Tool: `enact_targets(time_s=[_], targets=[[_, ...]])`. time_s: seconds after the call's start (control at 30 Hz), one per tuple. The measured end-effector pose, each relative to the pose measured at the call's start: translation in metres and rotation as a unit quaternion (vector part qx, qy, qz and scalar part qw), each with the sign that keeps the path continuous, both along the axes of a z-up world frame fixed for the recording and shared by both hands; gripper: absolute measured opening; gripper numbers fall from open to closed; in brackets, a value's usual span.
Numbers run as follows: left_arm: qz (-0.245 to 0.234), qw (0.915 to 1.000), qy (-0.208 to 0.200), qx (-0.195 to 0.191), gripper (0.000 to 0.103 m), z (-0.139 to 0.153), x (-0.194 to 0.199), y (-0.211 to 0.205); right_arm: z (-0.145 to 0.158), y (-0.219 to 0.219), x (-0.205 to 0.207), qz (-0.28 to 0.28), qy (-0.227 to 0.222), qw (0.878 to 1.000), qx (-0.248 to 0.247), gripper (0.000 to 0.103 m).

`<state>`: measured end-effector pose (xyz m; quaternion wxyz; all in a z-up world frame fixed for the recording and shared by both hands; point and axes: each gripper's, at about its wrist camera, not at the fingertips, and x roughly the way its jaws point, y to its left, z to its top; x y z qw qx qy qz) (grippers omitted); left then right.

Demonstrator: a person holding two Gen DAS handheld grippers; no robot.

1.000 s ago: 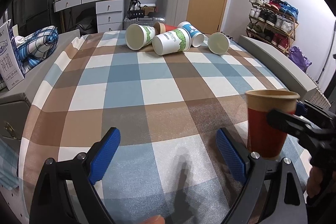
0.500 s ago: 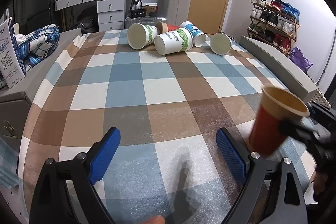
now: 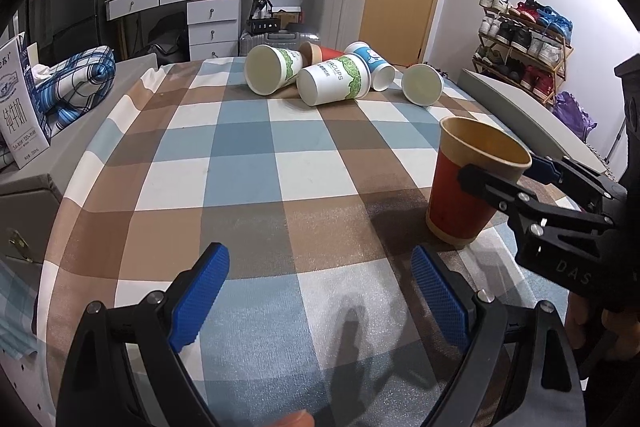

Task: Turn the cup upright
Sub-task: 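Rotate the red cup upright with the right tool and lower it onto the table, then open the right tool and withdraw it from the upright red cup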

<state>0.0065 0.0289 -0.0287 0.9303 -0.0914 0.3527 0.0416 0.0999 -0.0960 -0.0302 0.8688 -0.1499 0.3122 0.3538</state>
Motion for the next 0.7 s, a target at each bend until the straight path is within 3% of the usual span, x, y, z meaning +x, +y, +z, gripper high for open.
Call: enact_targets(time_s=[0.23, 0.3, 0.37, 0.57, 0.7], targets=[[-0.005, 1.0000, -0.001, -0.002, 0.090, 0.001, 0.000, -0.002, -0.002, -0.007, -0.006, 0.007, 0.007, 1.000, -0.001, 0.065], [-0.006, 1.0000, -0.002, -0.002, 0.090, 0.002, 0.000, -0.003, -0.002, -0.008, -0.004, 0.008, 0.012, 1.000, -0.001, 0.071], [-0.007, 1.0000, -0.004, -0.001, 0.090, 0.003, -0.001, -0.004, 0.000, -0.010, -0.004, 0.014, 0.023, 1.000, 0.003, 0.085], [-0.019, 0.9997, -0.014, -0.002, 0.090, 0.006, -0.003, -0.009, 0.016, -0.037, -0.007, 0.023, 0.028, 0.997, 0.066, 0.101], [-0.030, 0.9990, -0.032, 0.001, 0.090, 0.012, -0.006, -0.015, 0.025, -0.058, -0.010, 0.025, 0.028, 0.993, 0.110, 0.103]])
